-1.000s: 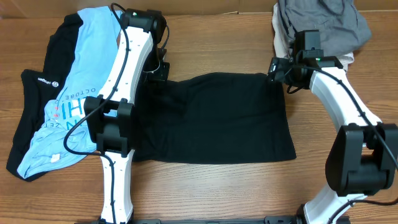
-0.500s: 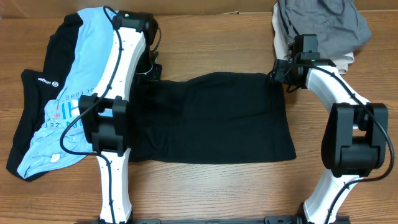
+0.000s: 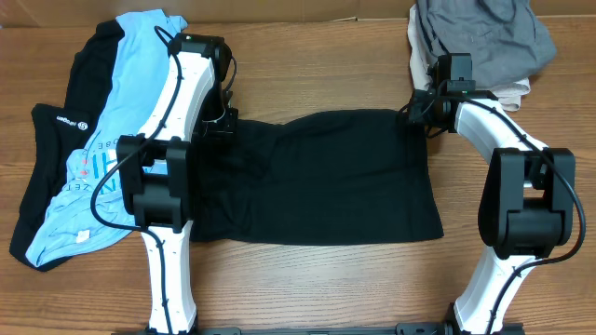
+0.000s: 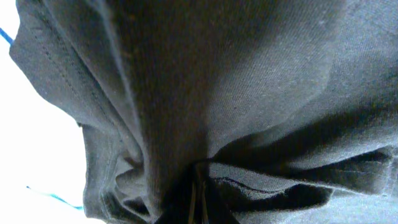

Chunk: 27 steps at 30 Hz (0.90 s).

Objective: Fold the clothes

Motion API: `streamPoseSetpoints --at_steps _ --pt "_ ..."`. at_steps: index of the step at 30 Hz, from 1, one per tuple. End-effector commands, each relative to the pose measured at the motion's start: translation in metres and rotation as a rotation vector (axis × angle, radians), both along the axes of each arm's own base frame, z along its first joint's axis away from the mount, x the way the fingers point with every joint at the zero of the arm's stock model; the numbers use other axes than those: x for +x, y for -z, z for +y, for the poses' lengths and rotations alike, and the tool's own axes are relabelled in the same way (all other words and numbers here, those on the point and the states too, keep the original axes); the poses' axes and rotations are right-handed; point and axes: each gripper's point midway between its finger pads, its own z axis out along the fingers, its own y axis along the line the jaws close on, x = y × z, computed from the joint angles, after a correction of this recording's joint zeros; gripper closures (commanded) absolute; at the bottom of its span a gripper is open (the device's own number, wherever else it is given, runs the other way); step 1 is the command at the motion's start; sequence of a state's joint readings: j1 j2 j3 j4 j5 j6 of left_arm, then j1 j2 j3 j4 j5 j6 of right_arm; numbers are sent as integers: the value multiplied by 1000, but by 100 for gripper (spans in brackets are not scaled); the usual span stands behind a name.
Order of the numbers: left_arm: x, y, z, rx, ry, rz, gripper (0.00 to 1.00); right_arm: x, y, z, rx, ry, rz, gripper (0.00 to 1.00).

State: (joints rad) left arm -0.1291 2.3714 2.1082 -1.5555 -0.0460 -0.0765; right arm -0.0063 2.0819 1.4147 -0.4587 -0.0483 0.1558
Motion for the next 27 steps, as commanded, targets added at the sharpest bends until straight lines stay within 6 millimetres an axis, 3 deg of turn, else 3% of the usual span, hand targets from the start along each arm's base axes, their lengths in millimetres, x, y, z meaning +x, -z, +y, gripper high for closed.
streamPoseSetpoints --at_steps 1,6,11,16,20,23,27 --pt "1 -7 0 7 -13 -24 96 10 -7 5 6 -15 -31 59" --pt "4 -6 0 5 -13 -33 96 12 -7 11 6 -27 -41 68" --pt "6 -6 -1 4 -13 -44 96 10 -3 10 5 -20 -28 96" --pt "6 -6 1 4 -16 -44 96 4 -6 3 7 -4 20 96" --pt "6 -6 4 4 -26 -44 96 2 -32 -7 8 16 69 96" --pt "5 -7 9 4 -36 -36 96 -3 -64 -13 9 29 104 96" --pt "1 -8 9 -47 -26 -16 96 -20 -100 -18 13 40 170 96"
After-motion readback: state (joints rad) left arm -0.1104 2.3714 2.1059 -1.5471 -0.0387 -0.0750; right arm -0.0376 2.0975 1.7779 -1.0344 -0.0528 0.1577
